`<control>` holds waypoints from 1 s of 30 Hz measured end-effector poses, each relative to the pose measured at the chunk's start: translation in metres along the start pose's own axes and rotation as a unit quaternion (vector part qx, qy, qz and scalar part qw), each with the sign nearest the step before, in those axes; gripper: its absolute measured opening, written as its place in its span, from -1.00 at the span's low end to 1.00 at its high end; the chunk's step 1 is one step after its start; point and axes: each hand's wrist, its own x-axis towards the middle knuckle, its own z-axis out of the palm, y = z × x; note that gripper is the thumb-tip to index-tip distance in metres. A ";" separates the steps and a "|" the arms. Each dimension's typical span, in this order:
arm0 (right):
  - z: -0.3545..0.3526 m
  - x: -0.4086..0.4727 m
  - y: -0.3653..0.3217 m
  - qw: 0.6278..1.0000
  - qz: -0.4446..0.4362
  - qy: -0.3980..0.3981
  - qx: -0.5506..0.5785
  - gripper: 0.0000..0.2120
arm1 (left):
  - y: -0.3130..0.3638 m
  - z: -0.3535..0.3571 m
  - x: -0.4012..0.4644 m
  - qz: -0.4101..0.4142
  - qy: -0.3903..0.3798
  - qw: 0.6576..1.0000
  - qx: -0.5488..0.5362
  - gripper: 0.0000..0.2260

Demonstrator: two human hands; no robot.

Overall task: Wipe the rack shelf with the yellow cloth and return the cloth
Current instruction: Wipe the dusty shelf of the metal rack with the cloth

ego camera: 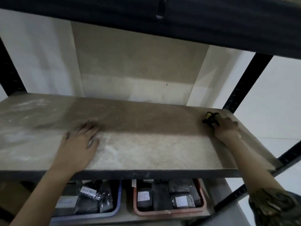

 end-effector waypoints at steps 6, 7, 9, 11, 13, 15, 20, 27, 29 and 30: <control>0.049 -0.162 -0.135 0.917 -0.395 -0.013 0.053 -0.59 | 0.000 -0.002 -0.001 0.008 0.001 1.000 -0.004 -0.64; 0.048 -0.185 -0.144 0.892 -0.445 -0.040 0.068 -0.57 | 0.000 -0.003 -0.001 0.005 -0.001 1.000 -0.004 -0.64; 0.033 -0.192 -0.138 0.872 -0.476 -0.036 0.110 -0.57 | 0.000 -0.005 -0.002 0.002 -0.012 1.000 -0.001 -0.63; 0.014 -0.158 -0.101 0.903 -0.412 0.080 0.086 -0.59 | 0.001 -0.007 -0.002 -0.006 -0.018 1.000 0.004 -0.63; -0.008 -0.106 -0.042 0.955 -0.267 0.117 0.055 -0.60 | 0.006 -0.007 0.000 -0.005 -0.014 1.000 0.007 -0.63; -0.028 -0.063 0.024 0.990 -0.096 0.106 0.001 -0.60 | 0.020 -0.004 -0.001 0.012 -0.021 1.000 0.001 -0.61; -0.013 -0.071 0.061 0.993 0.024 0.078 -0.080 -0.60 | 0.065 0.015 -0.004 0.074 -0.045 0.996 -0.006 -0.54; 0.012 -0.166 -0.022 0.931 -0.358 0.068 0.035 -0.58 | 0.065 0.022 -0.002 0.082 -0.051 0.995 -0.015 -0.48; -0.002 -0.131 0.009 0.955 -0.264 0.133 0.006 -0.54 | 0.067 0.022 -0.002 0.086 -0.048 0.995 -0.017 -0.44; -0.011 -0.109 0.032 0.972 -0.173 0.156 -0.021 -0.55 | 0.068 0.021 -0.002 0.086 -0.050 0.995 -0.019 -0.44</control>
